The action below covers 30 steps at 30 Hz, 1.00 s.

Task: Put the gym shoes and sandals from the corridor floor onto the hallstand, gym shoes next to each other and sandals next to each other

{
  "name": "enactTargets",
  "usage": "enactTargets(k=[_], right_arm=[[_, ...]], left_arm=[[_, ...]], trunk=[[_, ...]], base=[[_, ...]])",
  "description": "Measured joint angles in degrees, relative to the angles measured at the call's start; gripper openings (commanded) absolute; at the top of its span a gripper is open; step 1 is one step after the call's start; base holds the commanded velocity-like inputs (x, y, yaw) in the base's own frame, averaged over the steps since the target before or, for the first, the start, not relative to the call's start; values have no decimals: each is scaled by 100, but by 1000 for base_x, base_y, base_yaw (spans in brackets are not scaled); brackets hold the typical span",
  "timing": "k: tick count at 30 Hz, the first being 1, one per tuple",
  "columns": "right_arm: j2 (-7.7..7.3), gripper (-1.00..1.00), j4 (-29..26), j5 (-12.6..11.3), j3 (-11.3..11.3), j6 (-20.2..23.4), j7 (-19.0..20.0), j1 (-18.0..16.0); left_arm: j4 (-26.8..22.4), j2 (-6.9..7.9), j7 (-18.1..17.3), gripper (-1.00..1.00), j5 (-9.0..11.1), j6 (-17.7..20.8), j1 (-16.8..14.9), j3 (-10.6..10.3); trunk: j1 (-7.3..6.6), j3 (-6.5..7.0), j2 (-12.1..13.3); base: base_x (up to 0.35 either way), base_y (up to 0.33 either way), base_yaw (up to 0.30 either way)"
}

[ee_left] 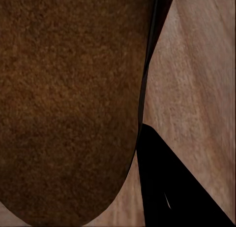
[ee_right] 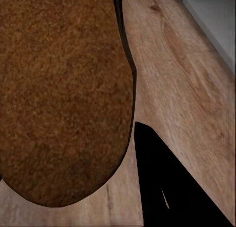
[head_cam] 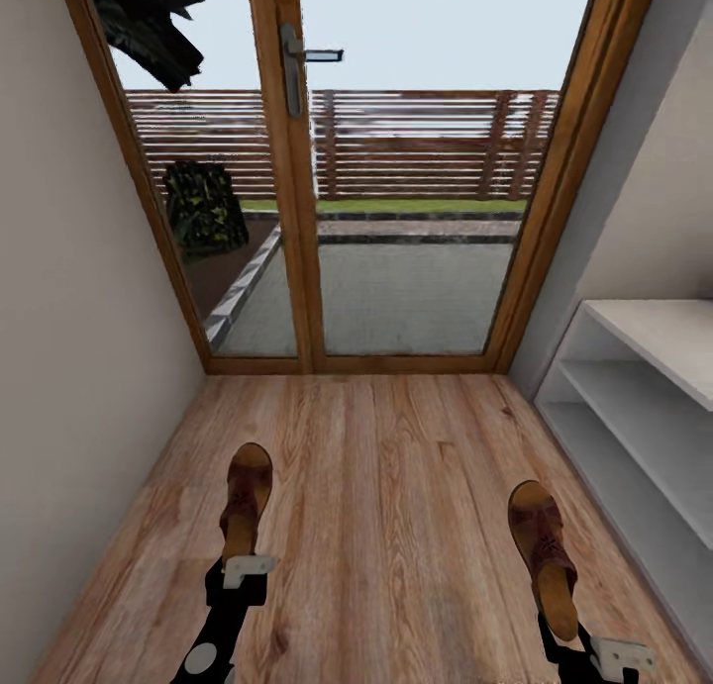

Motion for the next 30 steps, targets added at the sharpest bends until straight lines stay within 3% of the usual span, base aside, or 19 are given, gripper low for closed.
enactTargets(k=[7,21,30], right_arm=[[0,-100,2,5,0,0,0,0],[0,-100,10,12,0,0,0,1],[0,-100,13,10,0,1,0,0]], left_arm=[[0,0,0,-100,1,0,0,7],[-26,0,0,-100,1,-9,1,-1],[-37,1,0,-100,8,2,1,1]], trunk=[[-154,162,281],[-154,236,282],[-155,283,282]], base=[[0,0,-276],[-3,6,-276],[-33,257,-276]])
